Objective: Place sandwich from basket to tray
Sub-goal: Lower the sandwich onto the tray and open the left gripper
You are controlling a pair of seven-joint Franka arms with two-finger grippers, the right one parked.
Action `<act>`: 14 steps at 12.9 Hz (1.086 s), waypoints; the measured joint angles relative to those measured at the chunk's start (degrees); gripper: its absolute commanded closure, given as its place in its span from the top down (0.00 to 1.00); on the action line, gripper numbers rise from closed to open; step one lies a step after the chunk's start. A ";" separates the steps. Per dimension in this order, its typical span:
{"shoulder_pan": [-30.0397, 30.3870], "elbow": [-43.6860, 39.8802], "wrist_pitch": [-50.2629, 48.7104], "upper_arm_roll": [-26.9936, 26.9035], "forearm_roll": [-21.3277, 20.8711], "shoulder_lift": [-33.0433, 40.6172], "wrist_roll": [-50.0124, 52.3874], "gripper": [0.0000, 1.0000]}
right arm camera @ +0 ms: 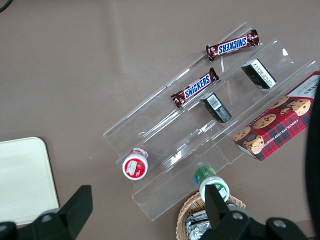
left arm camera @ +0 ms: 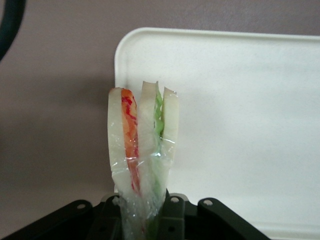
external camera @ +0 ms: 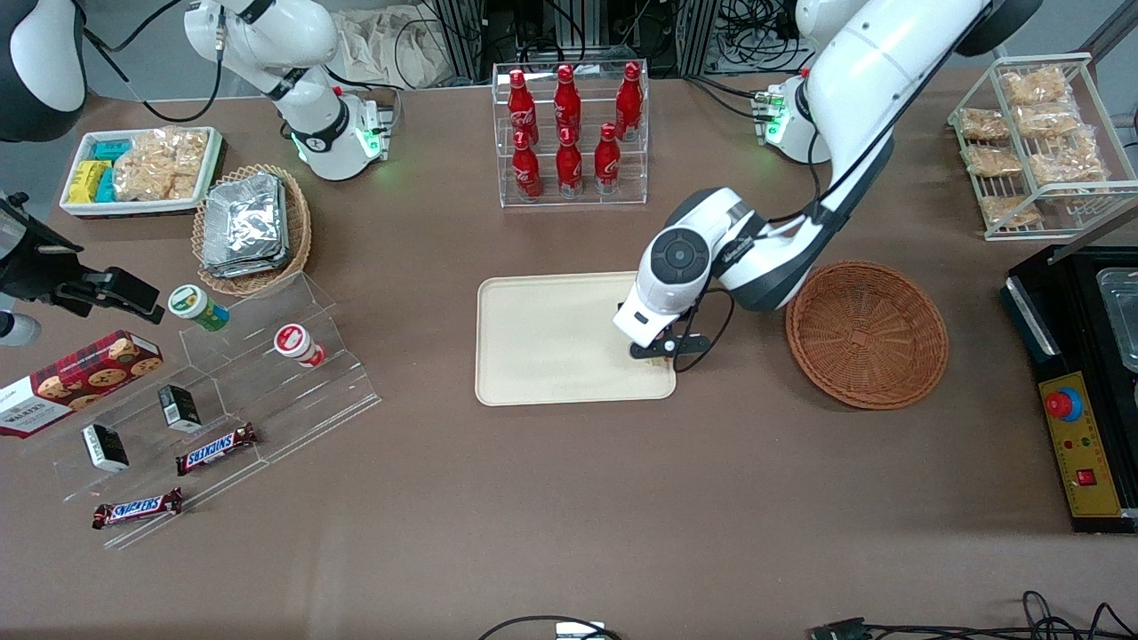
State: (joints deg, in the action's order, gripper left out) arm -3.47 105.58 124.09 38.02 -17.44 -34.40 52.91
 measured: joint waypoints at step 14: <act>0.03 -0.41 2.27 -0.02 -3.89 -3.85 3.23 1.00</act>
State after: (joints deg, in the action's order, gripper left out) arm -3.44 105.17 126.36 38.00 -21.33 -38.25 56.14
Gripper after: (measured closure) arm 0.075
